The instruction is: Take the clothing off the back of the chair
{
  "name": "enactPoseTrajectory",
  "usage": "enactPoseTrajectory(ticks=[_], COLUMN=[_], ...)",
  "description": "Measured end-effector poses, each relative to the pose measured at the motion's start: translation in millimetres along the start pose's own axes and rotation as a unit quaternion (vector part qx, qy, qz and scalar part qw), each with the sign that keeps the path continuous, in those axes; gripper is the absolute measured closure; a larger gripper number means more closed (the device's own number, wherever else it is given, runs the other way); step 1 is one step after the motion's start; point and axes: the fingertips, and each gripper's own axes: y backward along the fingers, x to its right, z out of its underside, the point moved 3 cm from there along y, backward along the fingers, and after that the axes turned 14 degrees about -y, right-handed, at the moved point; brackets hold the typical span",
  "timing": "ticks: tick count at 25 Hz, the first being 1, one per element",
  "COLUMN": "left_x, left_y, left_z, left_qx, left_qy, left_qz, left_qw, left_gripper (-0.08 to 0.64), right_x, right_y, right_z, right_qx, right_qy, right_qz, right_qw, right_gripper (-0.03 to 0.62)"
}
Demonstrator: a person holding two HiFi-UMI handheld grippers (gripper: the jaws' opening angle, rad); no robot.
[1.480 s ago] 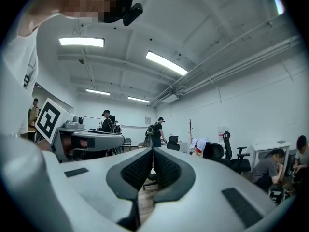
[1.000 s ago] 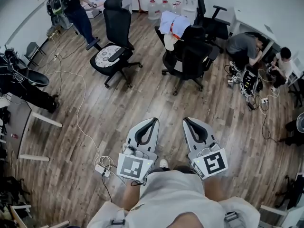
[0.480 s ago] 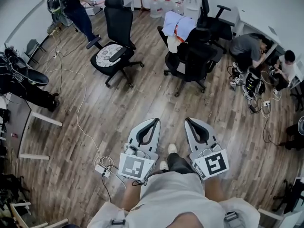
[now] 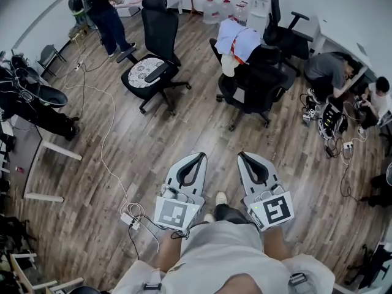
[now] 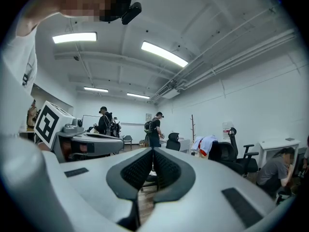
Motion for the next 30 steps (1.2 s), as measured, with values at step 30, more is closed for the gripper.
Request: enactPoseTrajectory(ticks=[30], left_x=[-9], left_y=[-103], left_z=[-22], left_qx=[-0.008], left_qy=[-0.03], left_qz=[-0.012], left_qw=[0.9994], left_gripper=[0.543], right_x=[87], right_y=[-42], right_z=[-24], right_qx=[0.011], right_qy=[-0.017], right_qz=[-0.015], right_qw=[1.0], right_gripper=[0.571])
